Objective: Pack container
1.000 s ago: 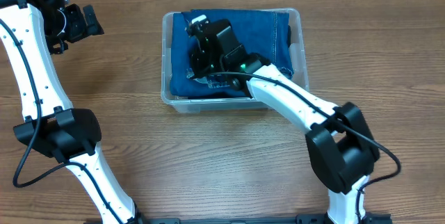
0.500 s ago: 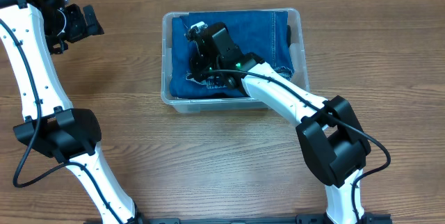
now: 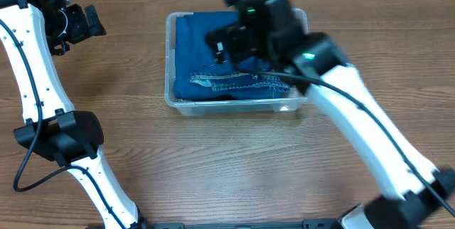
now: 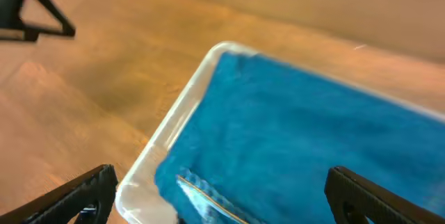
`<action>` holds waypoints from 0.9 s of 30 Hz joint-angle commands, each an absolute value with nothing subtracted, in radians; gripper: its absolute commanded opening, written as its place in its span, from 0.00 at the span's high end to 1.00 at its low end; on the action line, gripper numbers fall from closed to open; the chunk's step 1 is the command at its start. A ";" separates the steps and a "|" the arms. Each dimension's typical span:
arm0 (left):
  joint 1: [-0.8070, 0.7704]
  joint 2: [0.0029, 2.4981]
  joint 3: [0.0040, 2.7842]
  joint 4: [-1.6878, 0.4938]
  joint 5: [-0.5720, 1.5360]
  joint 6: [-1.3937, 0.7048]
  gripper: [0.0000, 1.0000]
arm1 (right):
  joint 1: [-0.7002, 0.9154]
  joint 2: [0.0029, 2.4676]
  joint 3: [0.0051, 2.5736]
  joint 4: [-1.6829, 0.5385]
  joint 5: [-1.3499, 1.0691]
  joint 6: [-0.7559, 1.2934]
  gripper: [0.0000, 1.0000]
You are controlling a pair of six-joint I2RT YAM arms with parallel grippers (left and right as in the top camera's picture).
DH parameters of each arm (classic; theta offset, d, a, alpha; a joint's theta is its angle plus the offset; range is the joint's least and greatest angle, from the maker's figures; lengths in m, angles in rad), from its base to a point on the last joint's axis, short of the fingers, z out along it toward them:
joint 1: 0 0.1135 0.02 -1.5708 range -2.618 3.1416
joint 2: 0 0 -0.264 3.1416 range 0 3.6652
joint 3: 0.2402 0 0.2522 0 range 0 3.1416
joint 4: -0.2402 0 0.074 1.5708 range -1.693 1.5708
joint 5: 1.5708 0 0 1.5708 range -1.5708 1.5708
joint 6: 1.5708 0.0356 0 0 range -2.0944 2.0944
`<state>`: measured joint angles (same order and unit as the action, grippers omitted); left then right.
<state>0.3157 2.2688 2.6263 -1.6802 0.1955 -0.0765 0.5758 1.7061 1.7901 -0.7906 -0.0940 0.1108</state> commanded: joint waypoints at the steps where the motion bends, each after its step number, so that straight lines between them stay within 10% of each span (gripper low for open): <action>1: 0.314 2.267 2.632 -1.682 0.206 -0.086 0.00 | 0.536 1.590 1.815 -0.890 -0.019 0.104 0.00; 20: 0.314 2.267 2.632 -1.678 0.206 -0.086 0.00 | 0.299 1.257 1.807 -1.110 0.070 0.125 0.00; 27: 0.314 2.267 2.632 -1.678 0.206 -0.086 0.00 | 0.118 0.977 1.456 -0.791 0.058 0.123 0.00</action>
